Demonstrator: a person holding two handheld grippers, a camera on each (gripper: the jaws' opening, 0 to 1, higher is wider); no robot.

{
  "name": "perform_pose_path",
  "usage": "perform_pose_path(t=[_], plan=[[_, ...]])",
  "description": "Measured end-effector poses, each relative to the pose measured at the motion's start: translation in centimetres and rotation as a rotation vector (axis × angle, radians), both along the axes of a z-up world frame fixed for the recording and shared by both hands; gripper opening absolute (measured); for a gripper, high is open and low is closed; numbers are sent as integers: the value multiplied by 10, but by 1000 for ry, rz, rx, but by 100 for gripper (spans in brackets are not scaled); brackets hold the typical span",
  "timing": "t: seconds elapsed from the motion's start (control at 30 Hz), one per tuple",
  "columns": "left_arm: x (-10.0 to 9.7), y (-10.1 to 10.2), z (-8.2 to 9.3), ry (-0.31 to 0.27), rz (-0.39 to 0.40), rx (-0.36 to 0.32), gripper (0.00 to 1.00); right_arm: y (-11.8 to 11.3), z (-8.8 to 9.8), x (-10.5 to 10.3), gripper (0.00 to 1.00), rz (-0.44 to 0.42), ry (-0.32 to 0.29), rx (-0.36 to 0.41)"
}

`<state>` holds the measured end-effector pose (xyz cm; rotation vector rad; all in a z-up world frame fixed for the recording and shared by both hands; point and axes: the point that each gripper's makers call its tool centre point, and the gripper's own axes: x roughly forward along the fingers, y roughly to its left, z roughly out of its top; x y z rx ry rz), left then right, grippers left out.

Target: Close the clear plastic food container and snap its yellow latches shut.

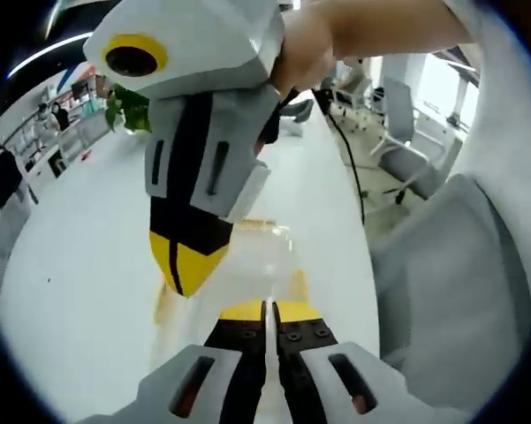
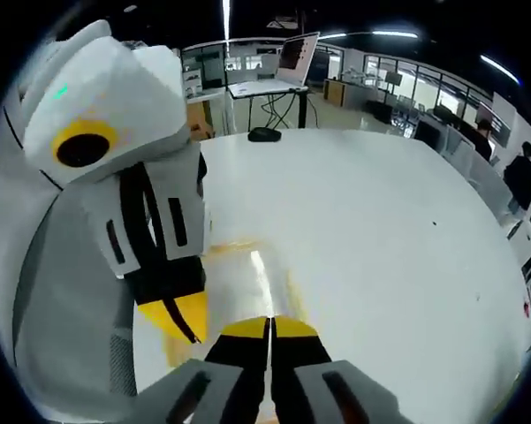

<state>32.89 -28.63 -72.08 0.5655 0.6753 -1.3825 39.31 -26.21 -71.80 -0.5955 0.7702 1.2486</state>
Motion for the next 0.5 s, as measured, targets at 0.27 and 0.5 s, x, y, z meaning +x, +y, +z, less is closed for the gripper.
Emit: perform_pose_path(t=[0.27,0.5], plan=[[-5,0,-1,-31,-22,6,4,-4,-7,11,23,-48,19,-35],[-2,6,1,-43,-12,11,7,-2,-12,0,41,39,84,-62]])
